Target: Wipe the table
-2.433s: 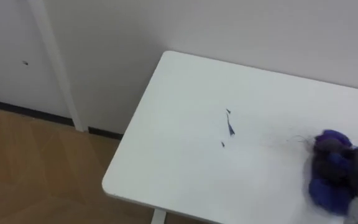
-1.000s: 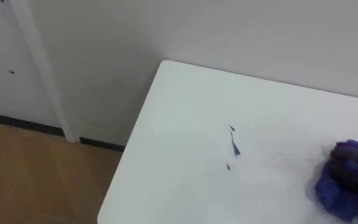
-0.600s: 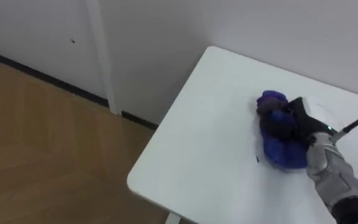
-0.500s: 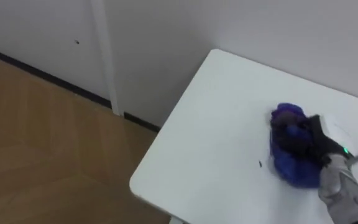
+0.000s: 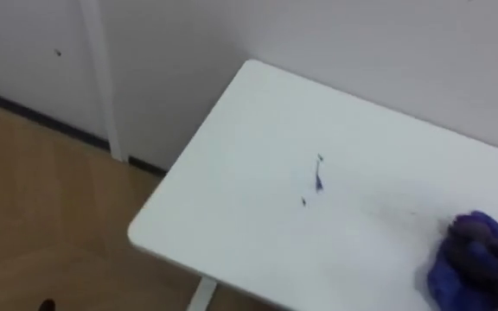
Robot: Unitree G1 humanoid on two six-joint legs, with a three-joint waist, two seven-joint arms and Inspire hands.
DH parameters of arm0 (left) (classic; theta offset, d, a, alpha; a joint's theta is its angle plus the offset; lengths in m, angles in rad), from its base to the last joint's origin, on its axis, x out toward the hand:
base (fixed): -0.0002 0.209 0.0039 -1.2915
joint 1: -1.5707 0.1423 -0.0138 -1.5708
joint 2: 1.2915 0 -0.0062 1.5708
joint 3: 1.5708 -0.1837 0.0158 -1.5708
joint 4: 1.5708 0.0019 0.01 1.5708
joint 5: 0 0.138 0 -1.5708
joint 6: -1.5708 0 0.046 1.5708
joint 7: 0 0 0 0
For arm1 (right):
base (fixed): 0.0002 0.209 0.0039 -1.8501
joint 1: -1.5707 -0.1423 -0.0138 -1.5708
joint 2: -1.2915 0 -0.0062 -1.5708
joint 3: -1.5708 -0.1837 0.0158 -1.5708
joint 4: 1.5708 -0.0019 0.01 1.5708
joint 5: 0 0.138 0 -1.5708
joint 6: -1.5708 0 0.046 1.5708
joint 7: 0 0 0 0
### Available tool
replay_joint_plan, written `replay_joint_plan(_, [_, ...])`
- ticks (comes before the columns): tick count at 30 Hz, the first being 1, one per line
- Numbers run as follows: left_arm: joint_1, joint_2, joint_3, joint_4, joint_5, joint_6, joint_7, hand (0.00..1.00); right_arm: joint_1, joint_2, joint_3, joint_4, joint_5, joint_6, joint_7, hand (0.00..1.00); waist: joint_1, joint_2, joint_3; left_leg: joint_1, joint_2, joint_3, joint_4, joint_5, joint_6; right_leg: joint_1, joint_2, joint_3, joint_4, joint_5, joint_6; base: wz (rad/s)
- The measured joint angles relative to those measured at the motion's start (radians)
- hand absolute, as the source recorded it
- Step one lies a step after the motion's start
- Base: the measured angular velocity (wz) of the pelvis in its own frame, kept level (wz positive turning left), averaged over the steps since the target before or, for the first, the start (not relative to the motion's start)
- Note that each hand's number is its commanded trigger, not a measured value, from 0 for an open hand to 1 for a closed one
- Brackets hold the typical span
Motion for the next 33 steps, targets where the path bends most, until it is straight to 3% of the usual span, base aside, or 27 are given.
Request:
replay_joint_plan(1, [-0.001,-0.002,0.001,0.004,-0.003,-0.004,0.0,0.0,-0.03,0.008,0.029,-0.038,-0.043,0.007,0.02,1.0,0.008,-0.005,0.0016,-0.004,0.018,0.007,0.003,0.01,-0.022,-0.014,0.008,-0.031,0.022,-0.037,0.032,-0.99])
replay_joint_plan(2, [-0.004,-0.031,-0.007,0.016,-0.005,-0.005,0.0,0.0,-0.102,0.009,0.083,-0.089,-0.135,0.006,0.05,1.0,0.029,0.026,0.0036,-0.012,0.058,-0.045,-0.008,0.026,-0.058,-0.049,0.058,-0.061,0.077,-0.097,0.042,-0.65])
replay_joint_plan(3, [-0.006,-0.058,-0.036,0.019,-0.005,-0.004,-0.005,0.0,-0.182,0.012,0.134,-0.113,-0.205,0.006,0.068,1.0,0.029,0.04,0.0117,-0.013,0.07,-0.118,-0.042,0.047,-0.042,-0.083,0.092,-0.066,0.123,-0.146,0.003,-0.42])
replay_joint_plan(4, [-0.002,-0.069,-0.046,0.019,-0.004,-0.004,-0.009,0.0,-0.21,0.012,0.152,-0.121,-0.233,0.006,0.077,1.0,0.028,0.041,0.013,-0.018,0.066,-0.131,-0.057,0.06,-0.023,-0.093,0.095,-0.064,0.137,-0.166,-0.008,0.12])
replay_joint_plan(5, [0.015,-0.083,-0.067,0.026,-0.005,-0.002,-0.021,0.0,-0.245,0.01,0.171,-0.137,-0.263,0.008,0.095,1.0,0.025,0.038,0.0142,-0.032,0.029,-0.138,-0.057,0.067,-0.015,-0.1,0.109,-0.064,0.147,-0.189,-0.022,0.41])
replay_joint_plan(6, [0.03,-0.086,-0.076,0.014,-0.002,0.004,-0.033,0.0,-0.268,0.006,0.182,-0.14,-0.268,0.011,0.115,1.0,0.025,0.026,0.0147,-0.046,-0.025,-0.143,-0.045,0.067,-0.014,-0.097,0.115,-0.065,0.142,-0.201,-0.037,0.51])
replay_joint_plan(7, [0.04,-0.085,-0.076,0.006,0.0,0.012,-0.038,0.0,-0.273,-0.002,0.182,-0.141,-0.267,0.008,0.124,1.0,0.026,0.022,0.0156,-0.049,-0.05,-0.144,-0.044,0.067,-0.012,-0.092,0.125,-0.063,0.135,-0.204,-0.043,0.63])
replay_joint_plan(8, [0.052,-0.085,-0.072,0.0,0.003,0.028,-0.039,0.0,-0.278,-0.023,0.178,-0.136,-0.251,0.009,0.134,1.0,0.028,0.024,0.0226,-0.049,-0.077,-0.148,-0.05,0.073,-0.001,-0.077,0.147,-0.059,0.113,-0.208,-0.051,0.59])
replay_joint_plan(9, [0.07,-0.086,-0.065,-0.001,0.004,0.041,-0.041,0.0,-0.276,-0.047,0.176,-0.121,-0.239,0.012,0.136,1.0,0.046,0.032,0.022,-0.033,-0.094,-0.157,-0.075,0.076,0.004,-0.068,0.159,-0.048,0.103,-0.209,-0.056,0.44])
replay_joint_plan(10, [0.083,-0.085,-0.064,-0.001,0.004,0.046,-0.042,0.0,-0.275,-0.057,0.176,-0.112,-0.238,0.012,0.137,1.0,0.054,0.041,0.0218,-0.02,-0.098,-0.158,-0.093,0.076,0.004,-0.063,0.164,-0.047,0.095,-0.209,-0.058,0.04])
replay_joint_plan(12, [0.14,-0.085,-0.036,0.001,-0.004,0.064,-0.053,0.0,-0.253,-0.07,0.153,-0.07,-0.223,0.007,0.133,1.0,0.058,0.062,0.0197,0.035,-0.141,-0.182,-0.177,0.08,-0.001,-0.052,0.162,-0.029,0.076,-0.207,-0.059,-0.18])
replay_joint_plan(13, [0.148,-0.085,-0.02,0.003,-0.004,0.064,-0.058,0.0,-0.237,-0.074,0.138,-0.053,-0.216,-0.001,0.133,1.0,0.058,0.061,0.0214,0.047,-0.153,-0.183,-0.197,0.082,0.0,-0.053,0.16,-0.017,0.075,-0.206,-0.056,-0.13])
replay_joint_plan(15, [0.163,-0.085,0.057,0.026,-0.003,0.063,-0.064,0.0,-0.154,-0.095,0.053,0.01,-0.14,-0.036,0.109,1.0,0.055,0.049,0.0217,0.085,-0.192,-0.181,-0.271,0.104,0.007,-0.056,0.14,0.013,0.069,-0.207,-0.041,-0.12])
replay_joint_plan(16, [0.172,-0.086,0.072,0.026,-0.003,0.063,-0.065,0.0,-0.136,-0.095,0.023,0.012,-0.127,-0.046,0.096,1.0,0.046,0.047,0.0191,0.091,-0.198,-0.181,-0.283,0.106,0.01,-0.054,0.135,0.014,0.064,-0.205,-0.036,0.0])
replay_joint_plan(20, [0.182,-0.074,0.146,0.02,-0.002,0.045,-0.059,0.0,-0.021,-0.103,-0.168,0.112,-0.017,-0.111,0.025,1.0,-0.042,0.006,0.0003,0.098,-0.235,-0.22,-0.312,0.114,0.023,0.001,0.119,0.006,0.001,-0.187,-0.006,0.32])
replay_joint_plan(22, [0.184,-0.068,0.159,0.007,0.0,0.033,-0.056,0.0,0.013,-0.107,-0.219,0.158,0.012,-0.118,0.019,1.0,-0.061,-0.016,0.0066,0.107,-0.239,-0.235,-0.313,0.113,0.024,0.027,0.119,0.002,-0.019,-0.18,0.0,0.13])
replay_joint_plan(23, [0.185,-0.067,0.16,-0.011,0.0,0.033,-0.05,0.0,0.045,-0.114,-0.235,0.178,0.016,-0.11,0.014,1.0,-0.072,-0.031,0.0007,0.113,-0.24,-0.24,-0.314,0.112,0.026,0.041,0.121,-0.004,-0.032,-0.176,0.002,0.11])
replay_joint_plan(26, [0.17,-0.066,0.149,-0.028,-0.003,0.016,-0.035,0.0,0.071,-0.119,-0.256,0.177,0.014,-0.085,0.001,1.0,-0.093,-0.034,0.0019,0.123,-0.241,-0.241,-0.313,0.109,0.031,0.061,0.123,-0.011,-0.051,-0.167,0.004,-0.06])
replay_joint_plan(28, [0.143,-0.067,0.133,-0.029,0.006,0.015,-0.034,0.0,0.069,-0.119,-0.252,0.149,0.008,-0.064,-0.004,1.0,-0.09,-0.017,0.0031,0.124,-0.239,-0.232,-0.313,0.108,0.032,0.06,0.125,-0.01,-0.052,-0.158,0.0,-0.16])
replay_joint_plan(29, [0.125,-0.07,0.117,-0.029,0.007,0.015,-0.034,0.0,0.06,-0.12,-0.23,0.118,0.003,-0.037,-0.005,1.0,-0.078,-0.005,0.0057,0.129,-0.239,-0.228,-0.319,0.108,0.033,0.055,0.125,-0.001,-0.049,-0.155,0.001,-0.26])
replay_joint_plan(31, [0.106,-0.073,0.088,-0.029,0.005,0.016,-0.032,0.0,0.019,-0.119,-0.165,0.058,-0.022,0.016,0.005,1.0,-0.052,0.009,0.0025,0.13,-0.237,-0.217,-0.323,0.108,0.033,0.038,0.127,0.015,-0.043,-0.146,-0.003,-0.35])
replay_joint_plan(33, [0.078,-0.081,0.042,-0.018,0.004,0.02,-0.032,0.0,-0.092,-0.087,-0.013,-0.023,-0.084,0.07,0.031,1.0,-0.012,0.032,0.0093,0.127,-0.237,-0.218,-0.331,0.109,0.035,0.007,0.131,0.029,-0.037,-0.128,-0.01,-0.39])
